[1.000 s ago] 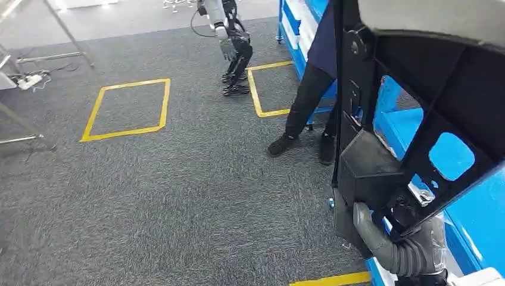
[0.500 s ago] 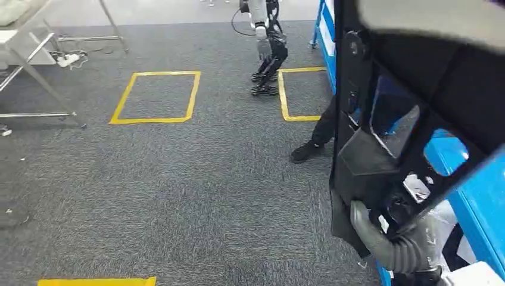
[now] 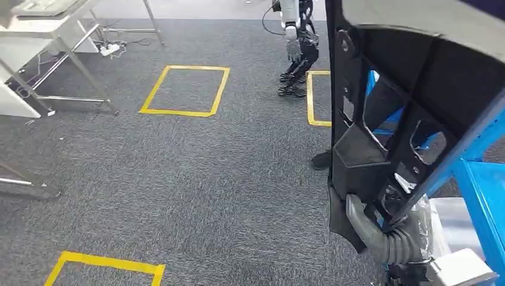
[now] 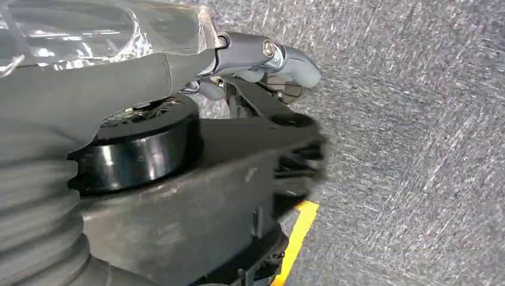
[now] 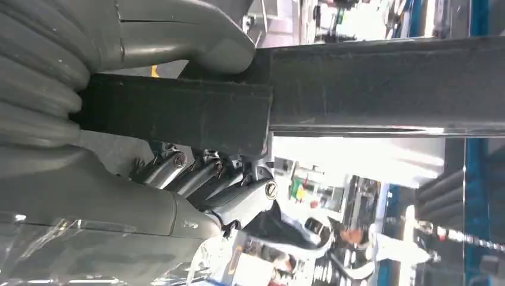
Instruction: Take the parts from the cabinet and place them on the table.
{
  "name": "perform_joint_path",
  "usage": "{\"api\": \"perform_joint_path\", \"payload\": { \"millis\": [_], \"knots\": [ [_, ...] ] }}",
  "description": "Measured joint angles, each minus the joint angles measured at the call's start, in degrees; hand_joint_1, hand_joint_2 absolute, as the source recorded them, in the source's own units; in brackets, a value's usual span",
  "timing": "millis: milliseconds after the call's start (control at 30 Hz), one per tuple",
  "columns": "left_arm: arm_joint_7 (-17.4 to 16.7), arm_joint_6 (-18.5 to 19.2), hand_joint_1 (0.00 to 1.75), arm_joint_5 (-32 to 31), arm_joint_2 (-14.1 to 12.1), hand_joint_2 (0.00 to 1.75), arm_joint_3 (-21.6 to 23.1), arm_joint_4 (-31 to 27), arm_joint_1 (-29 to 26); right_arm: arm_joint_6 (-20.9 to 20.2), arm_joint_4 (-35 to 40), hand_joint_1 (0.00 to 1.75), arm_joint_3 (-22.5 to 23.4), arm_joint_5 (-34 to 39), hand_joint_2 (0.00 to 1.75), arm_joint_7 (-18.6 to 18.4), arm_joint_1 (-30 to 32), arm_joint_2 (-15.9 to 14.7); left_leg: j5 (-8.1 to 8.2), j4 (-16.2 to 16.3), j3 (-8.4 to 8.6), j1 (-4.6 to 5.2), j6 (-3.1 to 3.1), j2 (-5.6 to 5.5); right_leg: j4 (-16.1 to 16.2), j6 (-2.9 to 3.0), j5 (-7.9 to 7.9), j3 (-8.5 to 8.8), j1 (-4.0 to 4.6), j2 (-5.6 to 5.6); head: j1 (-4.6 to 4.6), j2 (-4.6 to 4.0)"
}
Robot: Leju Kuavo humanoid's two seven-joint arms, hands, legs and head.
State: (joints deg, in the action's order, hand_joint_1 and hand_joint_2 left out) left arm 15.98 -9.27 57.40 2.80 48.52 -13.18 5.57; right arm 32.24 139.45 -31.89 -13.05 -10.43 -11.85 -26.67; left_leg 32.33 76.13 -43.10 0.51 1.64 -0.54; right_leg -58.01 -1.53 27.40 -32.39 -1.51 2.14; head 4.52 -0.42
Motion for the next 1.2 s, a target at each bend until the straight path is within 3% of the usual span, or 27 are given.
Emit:
{"api": "perform_joint_path", "payload": {
  "millis": [33, 67, 100, 133, 167, 300, 333, 367, 433, 500, 533, 567, 600, 633, 667, 700, 800, 833, 867, 933, 967, 1000, 1033, 1067, 1100, 1167, 1200],
  "knots": [
    [0.0, -0.13, 0.0, -0.33, 0.0, 1.75, 0.0, 0.0, -0.04, 0.02, -0.15, 1.75, -0.09, 0.0, 1.75, 0.0, -0.04, 0.02, -1.44, -1.76, 0.6, 0.08, 0.39, 0.0, 0.01, 0.05, 0.15, 0.18, 0.13, 0.44, 0.0, 0.0],
    [-0.15, -0.57, 0.0, -1.02, 0.0, 1.75, 0.04, 0.0, -0.03, 0.11, -0.28, 1.75, -0.15, 0.0, 1.75, 0.0, -0.07, 0.02, -3.68, -5.82, 2.4, 0.25, 0.83, 0.04, 0.01, 0.06, 0.31, 0.41, 0.22, 0.82, 0.0, 0.02],
    [-0.37, -0.96, 0.0, -1.44, 0.0, 1.75, 0.07, 0.0, -0.02, 0.15, -0.35, 1.75, -0.17, 0.02, 1.75, -0.02, -0.09, 0.02, -6.48, -11.73, 5.31, 0.65, 1.38, 0.4, 0.06, 0.1, 0.48, 0.75, 0.24, 1.25, 0.02, 0.0],
    [-0.67, -1.16, 0.0, -1.73, 0.0, 1.75, 0.11, 0.0, 0.0, 0.18, -0.35, 1.75, -0.22, 0.0, 1.75, -0.02, -0.09, 0.02, -8.82, -17.5, 8.26, 1.29, 2.08, 1.93, 0.16, 0.05, 0.63, 1.06, 0.23, 1.63, 0.02, 0.0],
    [-0.96, -1.25, 0.0, -1.75, 0.0, 1.75, 0.13, 0.0, 0.12, 0.24, -0.35, 1.75, -0.24, 0.0, 1.75, -0.02, -0.06, 0.02, -8.71, -19.96, 9.2, 1.84, 2.34, 3.44, 0.2, -0.02, 0.72, 1.23, 0.26, 1.85, 0.0, 0.0],
    [-1.77, -1.99, 0.0, -2.17, -0.02, 1.75, 0.35, 0.0, 0.04, 0.44, -0.39, 1.75, -0.33, 0.0, 1.75, -0.26, 0.09, 0.04, -8.94, -20.69, 9.17, 2.5, 2.65, 1.83, 0.83, -0.83, 1.02, 1.66, 0.06, 3.13, 0.0, 0.0],
    [-2.1, -2.25, 0.0, -2.43, 0.07, 1.75, 0.55, 0.0, -0.03, 0.55, -0.37, 1.75, -0.26, 0.0, 1.75, -0.35, 0.23, 0.0, -9.63, -21.87, 10.28, 1.51, 2.79, 1.23, 0.61, -1.19, 1.47, 1.83, 0.0, 2.61, 0.0, 0.02],
    [-2.08, -2.32, 0.0, -2.65, 0.15, 1.75, 0.59, 0.02, -0.11, 0.77, -0.39, 1.75, -0.22, 0.0, 1.75, -0.46, 0.41, -0.02, -9.65, -22.37, 10.84, 1.68, 2.85, 0.81, -1.04, -1.18, 2.36, 1.49, 0.01, 0.35, -0.11, 0.0],
    [-2.19, -2.49, 0.0, -2.82, 0.15, 1.75, 0.66, 0.02, 0.15, 1.07, -0.31, 1.75, -0.04, -0.2, 1.75, -0.7, 0.63, -0.15, -9.59, -22.34, 11.12, 1.55, 3.3, 0.26, -7.62, -1.12, 5.96, -1.65, 0.15, -1.46, -0.2, 0.0],
    [-2.16, -2.91, 0.0, -2.93, 0.85, 1.75, 1.09, 0.02, 0.24, 1.57, -0.26, 1.75, 0.74, -0.18, 1.75, -1.75, 1.94, -0.7, -9.37, -22.28, 11.32, 1.56, 3.53, -1.08, -16.36, -1.35, 8.82, -6.61, 0.19, -1.97, -0.24, 0.0],
    [-2.12, -2.97, 0.0, -2.93, 1.01, 1.75, 1.22, 0.02, 0.23, 1.6, -0.17, 1.75, 0.94, -0.18, 1.75, -1.9, 2.12, -0.83, -9.35, -22.28, 11.36, 1.55, 3.54, -1.34, -16.74, -1.39, 8.68, -6.98, 0.17, -1.96, -0.24, 0.0],
    [-1.97, -3.06, 0.0, -2.93, 1.14, 1.75, 1.53, 0.02, 0.12, 1.66, 0.13, 1.75, 1.23, -0.18, 1.75, -2.25, 2.49, -1.12, -9.26, -22.2, 11.49, 1.42, 3.42, -2.2, -14.85, -1.52, 6.71, -6.7, 0.14, -1.97, -0.22, 0.0],
    [-1.88, -3.17, 0.0, -2.91, 1.22, 1.75, 1.62, 0.02, 0.09, 1.77, 0.61, 1.75, 1.79, -0.18, 1.75, -2.47, 2.77, -1.55, -9.08, -21.97, 11.64, 1.14, 3.16, -3.04, -9.27, -1.72, 3.12, -4.29, 0.1, -2.15, -0.22, 0.0],
    [-1.84, -3.21, 0.0, -2.91, 1.27, 1.75, 1.68, 0.02, 0.13, 1.81, 0.89, 1.75, 2.16, -0.15, 1.75, -2.62, 3.02, -1.71, -8.79, -21.65, 11.74, 0.93, 2.76, -3.62, -3.99, -1.96, 0.38, -1.85, -0.13, -2.89, -0.22, 0.0],
    [-1.84, -3.24, 0.0, -2.89, 1.29, 1.75, 1.73, 0.02, 0.16, 1.86, 1.01, 1.75, 2.43, -0.15, 1.75, -2.78, 3.23, -1.79, -8.43, -21.27, 11.52, 0.92, 2.33, -4.04, -0.02, -2.38, -0.72, -0.16, -0.68, -5.23, -0.28, 0.0],
    [-1.86, -3.26, 0.0, -2.75, 1.36, 1.75, 1.81, 0.02, 0.29, 1.88, 1.16, 1.75, 2.73, -0.07, 1.75, -2.93, 3.4, -2.1, -7.99, -20.32, 11.09, 1.23, 2.02, -4.55, 0.46, -1.79, -0.56, 0.01, -0.49, -5.34, -0.42, 0.0],
    [-1.92, -3.26, 0.0, -2.73, 1.49, 1.75, 1.99, 0.02, 0.13, 1.92, 1.47, 1.75, 3.39, 0.04, 1.75, -3.23, 3.73, -2.23, -8.08, -20.49, 10.81, 1.01, 1.83, -5.52, 0.4, -0.83, -0.48, 0.0, -0.06, -3.97, -0.33, 0.0],
    [-1.92, -3.26, 0.0, -2.73, 1.42, 1.75, 2.01, 0.02, 0.08, 1.95, 1.55, 1.75, 3.63, 0.07, 1.75, -3.23, 3.72, -2.25, -7.75, -20.07, 10.63, 0.94, 1.6, -5.5, 0.54, -0.5, -0.58, 0.11, -0.48, -3.22, -0.35, 0.0],
    [-1.92, -3.26, 0.0, -2.73, 1.64, 1.75, 2.03, 0.02, 0.04, 1.95, 1.73, 1.75, 3.85, 0.07, 1.75, -3.26, 3.76, -2.58, -6.69, -18.42, 9.8, 1.2, 1.09, -3.14, 0.59, -0.24, -0.5, 0.35, -0.36, -3.0, -0.26, 0.0],
    [-1.92, -3.19, 0.0, -2.69, 1.64, 1.75, 2.03, 0.02, 0.19, 1.95, 1.92, 1.75, 4.07, 0.07, 1.75, -3.26, 3.97, -2.62, -2.95, -10.3, 5.88, 0.57, 0.28, -0.73, 0.58, 0.1, -0.29, 0.51, -0.17, -2.11, -0.22, 0.0],
    [-1.9, -3.21, 0.0, -2.71, 1.68, 1.75, 2.03, 0.02, 0.22, 1.95, 1.92, 1.75, 4.2, 0.07, 1.75, -3.26, 3.97, -2.64, -1.12, -5.24, 3.2, 0.33, 0.09, -0.4, 0.58, 0.24, -0.16, 0.56, -0.01, -1.56, -0.22, 0.0],
    [-1.88, -3.21, 0.0, -2.71, 1.68, 1.75, 2.03, 0.02, 0.24, 1.92, 1.92, 1.75, 4.28, 0.07, 1.75, -3.26, 4.01, -2.73, -0.39, -1.73, 1.22, 0.2, 0.05, -0.37, 0.58, 0.35, -0.03, 0.64, 0.12, -1.05, -0.2, 0.0],
    [-1.86, -3.17, 0.0, -2.69, 1.68, 1.75, 2.03, 0.02, 0.24, 1.95, 1.92, 1.75, 4.35, 0.11, 1.75, -3.26, 4.09, -2.82, -0.92, -1.12, 0.59, 0.18, 0.11, -0.36, 0.58, 0.35, 0.14, 0.8, 0.21, -0.58, -0.24, 0.0],
    [-1.84, -3.17, 0.0, -2.71, 1.7, 1.75, 2.03, 0.02, 0.18, 1.92, 1.92, 1.75, 4.44, 0.17, 1.75, -3.28, 4.09, -2.82, -2.4, -2.98, 1.22, 0.2, 0.32, -0.36, 0.58, 0.36, 0.32, 1.0, 0.29, -0.19, -0.22, 0.0],
    [-1.84, -3.15, 0.0, -2.71, 1.68, 1.75, 2.03, 0.02, 0.14, 1.95, 1.97, 1.75, 4.61, 0.17, 1.75, -3.28, 4.07, -2.86, -5.04, -7.61, 3.4, 0.3, 0.71, -0.3, 0.58, 0.32, 0.55, 1.34, 0.36, 0.29, -0.24, 0.0],
    [-1.84, -3.06, 0.0, -2.67, 1.68, 1.75, 2.05, 0.02, 0.15, 1.95, 2.21, 1.75, 4.94, 0.37, 1.75, -3.28, 4.08, -3.04, -9.62, -17.57, 8.2, 1.06, 1.8, 1.47, 0.68, 0.28, 0.97, 2.05, 0.39, 1.08, -0.22, 0.02],
    [-1.84, -3.06, 0.0, -2.67, 1.68, 1.75, 2.05, 0.02, 0.15, 1.95, 2.21, 1.75, 4.94, 0.37, 1.75, -3.28, 4.08, -3.04, -9.62, -17.57, 8.2, 1.06, 1.8, 1.47, 0.68, 0.28, 0.97, 2.05, 0.39, 1.08, -0.22, 0.02]
  ]
}}
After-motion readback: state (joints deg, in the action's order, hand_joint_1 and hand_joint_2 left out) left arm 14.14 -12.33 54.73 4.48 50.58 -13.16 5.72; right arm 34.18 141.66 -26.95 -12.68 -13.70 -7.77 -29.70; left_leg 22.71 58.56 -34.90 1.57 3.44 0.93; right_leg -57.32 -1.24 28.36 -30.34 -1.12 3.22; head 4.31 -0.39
